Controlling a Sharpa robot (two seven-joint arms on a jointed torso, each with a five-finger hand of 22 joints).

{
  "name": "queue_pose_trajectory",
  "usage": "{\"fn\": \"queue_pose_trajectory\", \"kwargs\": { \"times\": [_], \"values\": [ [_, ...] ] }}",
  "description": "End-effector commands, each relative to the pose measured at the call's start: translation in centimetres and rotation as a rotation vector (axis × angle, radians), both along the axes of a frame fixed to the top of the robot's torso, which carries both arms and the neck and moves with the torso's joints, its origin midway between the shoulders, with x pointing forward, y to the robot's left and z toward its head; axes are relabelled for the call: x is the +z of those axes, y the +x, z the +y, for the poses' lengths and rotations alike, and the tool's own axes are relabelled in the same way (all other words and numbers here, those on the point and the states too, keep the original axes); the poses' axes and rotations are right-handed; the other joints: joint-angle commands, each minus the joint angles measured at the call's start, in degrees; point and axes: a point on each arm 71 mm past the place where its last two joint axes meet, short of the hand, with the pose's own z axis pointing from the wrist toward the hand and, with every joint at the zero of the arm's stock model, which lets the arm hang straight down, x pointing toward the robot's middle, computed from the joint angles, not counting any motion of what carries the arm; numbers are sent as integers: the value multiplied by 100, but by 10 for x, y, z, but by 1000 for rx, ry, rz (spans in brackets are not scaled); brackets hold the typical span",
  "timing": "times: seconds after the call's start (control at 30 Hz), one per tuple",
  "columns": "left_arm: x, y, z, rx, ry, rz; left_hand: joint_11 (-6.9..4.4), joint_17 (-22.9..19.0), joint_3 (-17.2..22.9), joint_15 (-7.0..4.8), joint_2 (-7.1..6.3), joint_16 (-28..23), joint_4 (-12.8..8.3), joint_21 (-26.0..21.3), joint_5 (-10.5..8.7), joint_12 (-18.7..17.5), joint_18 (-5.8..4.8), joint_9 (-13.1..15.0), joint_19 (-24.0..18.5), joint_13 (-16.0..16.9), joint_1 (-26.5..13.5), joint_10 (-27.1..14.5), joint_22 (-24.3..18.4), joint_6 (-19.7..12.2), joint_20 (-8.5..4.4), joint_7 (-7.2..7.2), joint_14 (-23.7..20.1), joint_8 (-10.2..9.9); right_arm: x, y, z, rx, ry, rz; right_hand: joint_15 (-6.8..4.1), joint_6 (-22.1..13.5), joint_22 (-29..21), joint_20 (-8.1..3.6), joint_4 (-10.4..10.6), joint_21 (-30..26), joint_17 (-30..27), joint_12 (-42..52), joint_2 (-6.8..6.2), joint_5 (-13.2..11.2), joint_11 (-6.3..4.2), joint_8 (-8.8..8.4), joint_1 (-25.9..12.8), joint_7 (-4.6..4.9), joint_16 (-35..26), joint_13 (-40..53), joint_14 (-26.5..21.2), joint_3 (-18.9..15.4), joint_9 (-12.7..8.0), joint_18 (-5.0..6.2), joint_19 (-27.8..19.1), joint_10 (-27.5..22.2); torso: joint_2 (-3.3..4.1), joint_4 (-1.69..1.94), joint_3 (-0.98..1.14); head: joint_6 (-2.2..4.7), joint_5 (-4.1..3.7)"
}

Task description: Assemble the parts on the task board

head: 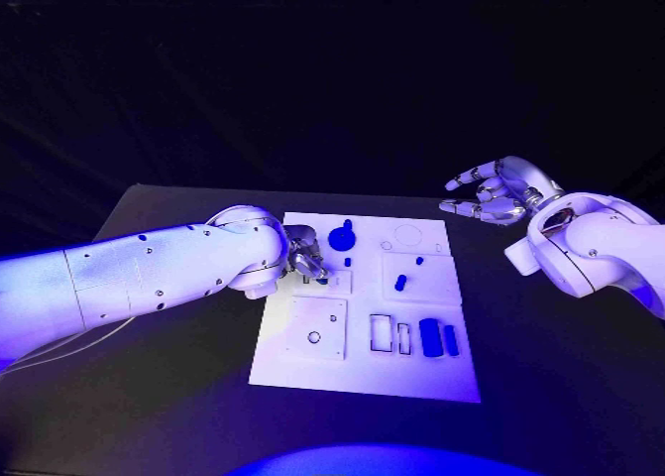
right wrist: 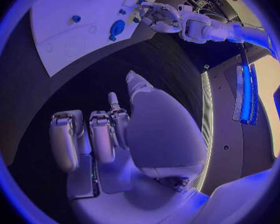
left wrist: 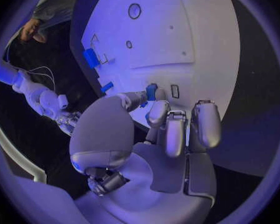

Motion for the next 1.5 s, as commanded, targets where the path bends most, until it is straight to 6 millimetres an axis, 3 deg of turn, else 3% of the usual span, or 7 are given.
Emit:
{"fn": "queue_pose_trajectory", "kwargs": {
  "times": [0.03,0.93,1.3,1.5],
  "values": [
    [-1,-2,-3,-26,7,17,-1,1507,1052,-55,67,19,-1007,21,37,31,-72,22,26,7,12,51,5,61,4,-35,596,14,0,0,2,20,-8,-2,-44,-25,1308,-38,-8,-24,1273,-23,8,24,-37,22,-56,-9,-25,848,547,34,-9,33,485,-8,3,-1,-1,-4,-2],
    [-4,1,-6,-25,10,29,-47,1507,1055,-90,24,19,-929,31,0,84,-78,82,54,83,-263,165,35,215,-20,-100,596,-4,0,0,2,16,-6,-10,-46,-50,1308,-41,10,-26,1267,-24,-4,-55,-36,46,-138,-9,-28,843,546,26,-20,33,485,-9,4,1,3,-42,-29],
    [-6,2,-6,-24,14,36,-104,1507,778,-139,11,19,-747,39,-47,103,-88,113,91,122,-529,226,72,340,-68,-171,596,-64,0,0,1,12,-5,-12,-47,-62,1306,-42,21,-30,1259,-21,-8,-227,-37,91,-274,-11,-33,841,545,-29,-32,34,485,-5,2,0,2,-60,-40],
    [-6,3,-5,-22,15,38,-127,1507,552,-163,-90,19,-634,40,-43,101,-91,117,108,132,-692,230,84,405,-92,-200,596,-120,1,0,1,11,-4,-14,-48,-76,1298,-44,20,-42,1254,-28,-11,-178,-37,118,-375,-12,-36,832,544,-118,-41,37,481,-11,4,-5,2,-56,-42]
  ]
}}
